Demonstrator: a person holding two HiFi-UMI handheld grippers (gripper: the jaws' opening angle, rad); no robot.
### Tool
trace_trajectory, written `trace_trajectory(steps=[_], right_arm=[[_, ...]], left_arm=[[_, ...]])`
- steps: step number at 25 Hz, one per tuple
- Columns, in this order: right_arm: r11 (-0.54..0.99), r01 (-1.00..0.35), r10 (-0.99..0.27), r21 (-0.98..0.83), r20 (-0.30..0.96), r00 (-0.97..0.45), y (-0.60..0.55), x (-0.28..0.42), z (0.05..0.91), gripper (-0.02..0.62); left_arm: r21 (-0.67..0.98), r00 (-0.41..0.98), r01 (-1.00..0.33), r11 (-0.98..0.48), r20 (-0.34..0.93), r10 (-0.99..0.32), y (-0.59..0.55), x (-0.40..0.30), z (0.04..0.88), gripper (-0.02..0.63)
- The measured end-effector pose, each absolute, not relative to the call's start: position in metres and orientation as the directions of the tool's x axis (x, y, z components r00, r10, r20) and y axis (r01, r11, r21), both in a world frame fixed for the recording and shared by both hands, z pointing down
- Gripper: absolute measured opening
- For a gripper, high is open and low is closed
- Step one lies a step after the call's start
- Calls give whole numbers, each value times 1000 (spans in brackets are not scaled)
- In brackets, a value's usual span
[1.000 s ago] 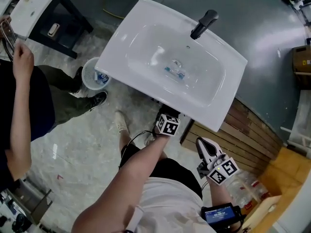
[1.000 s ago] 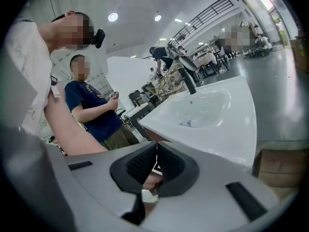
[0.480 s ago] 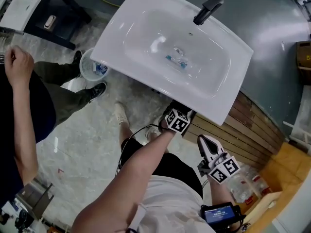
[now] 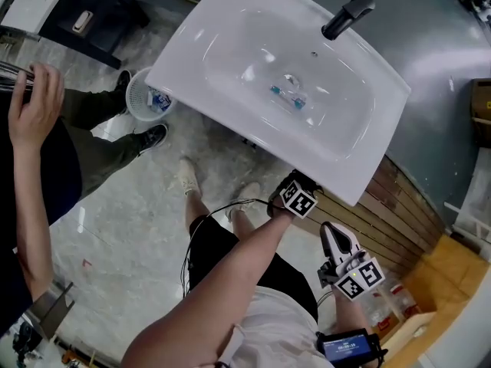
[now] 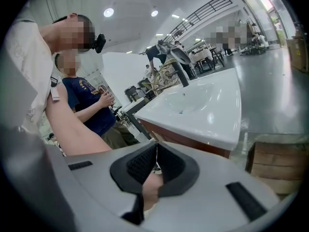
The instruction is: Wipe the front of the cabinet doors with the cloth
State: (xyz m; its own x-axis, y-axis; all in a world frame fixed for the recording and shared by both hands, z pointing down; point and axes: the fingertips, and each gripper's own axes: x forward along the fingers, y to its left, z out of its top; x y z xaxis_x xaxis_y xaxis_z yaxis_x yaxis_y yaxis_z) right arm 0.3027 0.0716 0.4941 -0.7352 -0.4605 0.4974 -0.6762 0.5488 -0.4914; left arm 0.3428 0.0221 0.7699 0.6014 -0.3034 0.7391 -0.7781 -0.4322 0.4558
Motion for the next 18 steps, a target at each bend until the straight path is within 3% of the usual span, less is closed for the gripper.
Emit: trace_trajectory(steps=[6, 18], right_arm=[[559, -671, -442, -486, 510, -738, 69, 299, 500, 14], [592, -636, -409, -495, 495, -766, 63, 273, 496, 14]], left_arm=[[424, 532, -839, -340, 768, -356, 10, 312, 788, 161], [316, 307, -947, -61, 832, -462, -11, 180, 800, 161]])
